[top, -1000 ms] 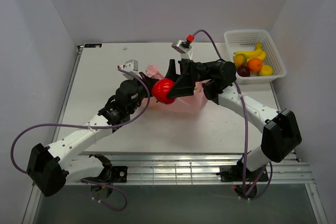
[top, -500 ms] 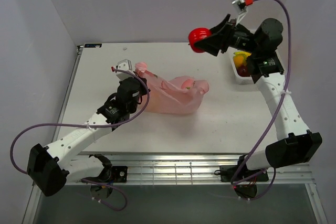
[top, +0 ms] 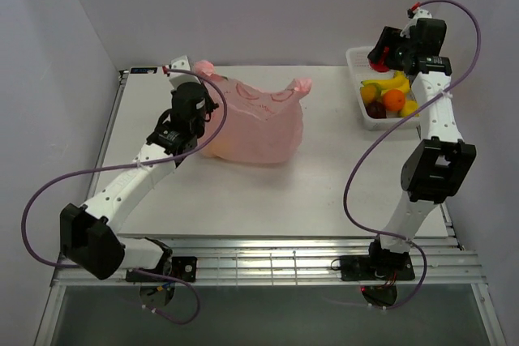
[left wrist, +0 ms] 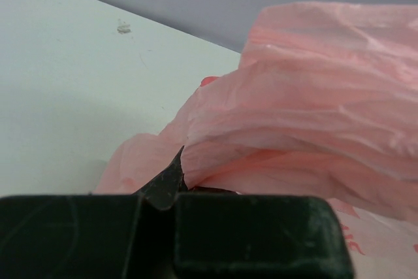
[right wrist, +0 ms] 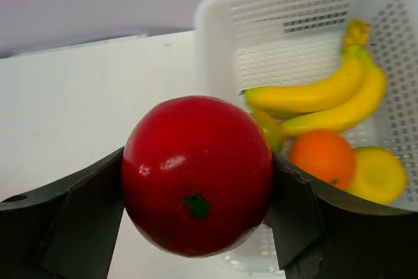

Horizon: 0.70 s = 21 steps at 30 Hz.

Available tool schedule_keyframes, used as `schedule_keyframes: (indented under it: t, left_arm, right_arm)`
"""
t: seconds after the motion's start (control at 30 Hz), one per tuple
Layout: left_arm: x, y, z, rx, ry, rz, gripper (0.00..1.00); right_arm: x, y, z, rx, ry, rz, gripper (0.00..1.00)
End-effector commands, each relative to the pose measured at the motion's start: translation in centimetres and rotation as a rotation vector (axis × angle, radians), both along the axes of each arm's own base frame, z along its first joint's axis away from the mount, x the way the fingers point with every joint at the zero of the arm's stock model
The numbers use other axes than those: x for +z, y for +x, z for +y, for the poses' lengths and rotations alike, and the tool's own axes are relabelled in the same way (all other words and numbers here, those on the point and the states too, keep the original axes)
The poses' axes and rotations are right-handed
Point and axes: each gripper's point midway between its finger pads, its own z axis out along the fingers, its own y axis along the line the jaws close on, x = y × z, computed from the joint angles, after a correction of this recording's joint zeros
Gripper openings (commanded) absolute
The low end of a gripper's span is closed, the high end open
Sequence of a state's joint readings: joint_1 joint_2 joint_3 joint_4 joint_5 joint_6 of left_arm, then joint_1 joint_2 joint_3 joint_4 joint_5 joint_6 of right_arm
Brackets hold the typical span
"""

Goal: Take the fake fruits out of the plastic bag

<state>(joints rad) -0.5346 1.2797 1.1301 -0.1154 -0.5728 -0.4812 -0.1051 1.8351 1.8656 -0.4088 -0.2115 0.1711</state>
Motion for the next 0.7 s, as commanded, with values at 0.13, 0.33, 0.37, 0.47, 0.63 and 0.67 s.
schedule_keyframes:
  t: [0.13, 0.33, 0.37, 0.47, 0.63, 0.67]
  left_arm:
    - [5.6, 8.7, 0.1, -0.089, 0.112, -0.111, 0.00]
    - [12.3, 13.2, 0.2, -0.102, 0.158, -0.215, 0.00]
    - [11.9, 13.8, 0.2, -0.101, 0.170, -0.198, 0.00]
    - [12.2, 13.1, 0.1, -0.117, 0.161, -0.210, 0.00]
    - [0.9, 9.9, 1.0, -0.117, 0.136, -0.024, 0.00]
    - [-0.9, 9.1, 1.2, -0.110, 0.122, 0.007, 0.00]
  right_arm:
    - [0.0, 4.5, -9.5, -0.356, -0.344, 0.015, 0.25]
    - [-2.8, 5.5, -11.6, -0.409, -0.424, 0.057, 0.98]
    - [-3.1, 5.4, -11.6, -0.409, -0.419, 0.064, 0.91]
    - [-4.1, 4.5, -11.1, -0.389, -0.406, 0.088, 0.90]
    - [-4.1, 2.4, -10.5, -0.368, -0.398, 0.103, 0.90]
    - [-4.2, 2.0, -10.3, -0.366, -0.389, 0.111, 0.90]
